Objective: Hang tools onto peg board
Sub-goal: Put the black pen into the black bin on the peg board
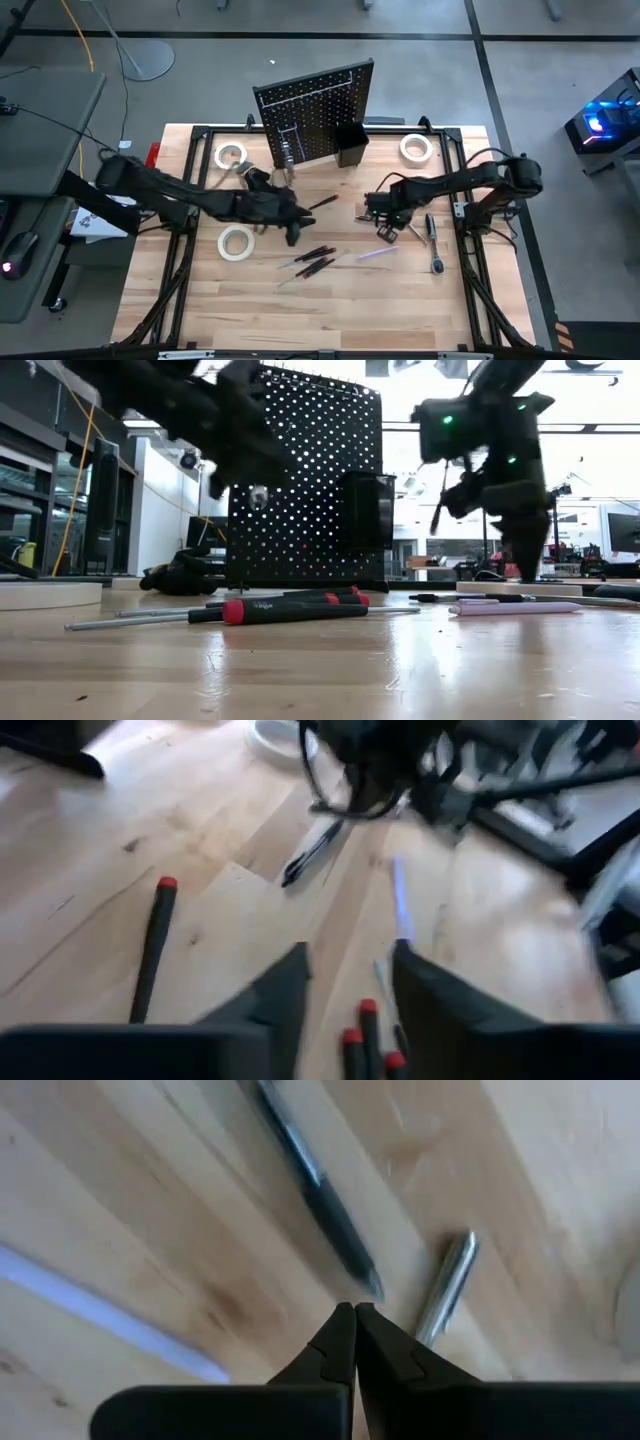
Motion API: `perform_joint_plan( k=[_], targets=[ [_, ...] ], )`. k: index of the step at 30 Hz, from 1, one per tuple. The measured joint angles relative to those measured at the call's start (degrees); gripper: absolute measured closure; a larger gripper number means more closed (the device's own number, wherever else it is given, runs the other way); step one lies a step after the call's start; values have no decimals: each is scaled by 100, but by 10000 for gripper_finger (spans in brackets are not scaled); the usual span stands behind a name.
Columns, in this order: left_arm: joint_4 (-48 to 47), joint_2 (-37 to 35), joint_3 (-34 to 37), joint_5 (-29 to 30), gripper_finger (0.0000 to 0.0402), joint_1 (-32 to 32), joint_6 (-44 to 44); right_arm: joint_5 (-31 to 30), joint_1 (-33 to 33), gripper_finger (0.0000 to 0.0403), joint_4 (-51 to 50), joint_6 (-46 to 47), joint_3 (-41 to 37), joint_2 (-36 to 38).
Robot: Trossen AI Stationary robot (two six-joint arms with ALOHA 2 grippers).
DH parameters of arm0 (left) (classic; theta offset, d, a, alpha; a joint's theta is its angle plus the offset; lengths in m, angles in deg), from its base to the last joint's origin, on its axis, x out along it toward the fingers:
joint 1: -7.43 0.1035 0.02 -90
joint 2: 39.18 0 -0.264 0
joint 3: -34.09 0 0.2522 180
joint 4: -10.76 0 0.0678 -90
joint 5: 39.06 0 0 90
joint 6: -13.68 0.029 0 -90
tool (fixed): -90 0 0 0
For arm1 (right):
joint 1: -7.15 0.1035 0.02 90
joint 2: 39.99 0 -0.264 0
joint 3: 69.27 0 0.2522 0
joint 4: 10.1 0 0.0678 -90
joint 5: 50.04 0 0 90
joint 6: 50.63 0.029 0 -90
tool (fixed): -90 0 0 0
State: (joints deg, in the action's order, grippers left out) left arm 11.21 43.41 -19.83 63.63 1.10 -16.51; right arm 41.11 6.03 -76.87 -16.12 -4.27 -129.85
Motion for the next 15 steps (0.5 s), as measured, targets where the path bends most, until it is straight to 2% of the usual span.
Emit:
perform_joint_plan(
  k=[2, 3, 10, 15],
  targets=[
    [165, 592, -379, -61, 362, 23, 265, 23, 123, 402, -4, 156, -84, 282],
    [249, 880, -566, -124, 381, 40, 377, 30, 183, 402, -64, 222, -91, 420],
    [263, 2645, -1974, -1, 399, 229, 1627, -228, 565, 403, -123, 1392, -89, 1560],
    [421, 3366, -2639, -417, 401, 453, 2432, -446, 881, 403, -105, 2097, -87, 2251]
  ],
)
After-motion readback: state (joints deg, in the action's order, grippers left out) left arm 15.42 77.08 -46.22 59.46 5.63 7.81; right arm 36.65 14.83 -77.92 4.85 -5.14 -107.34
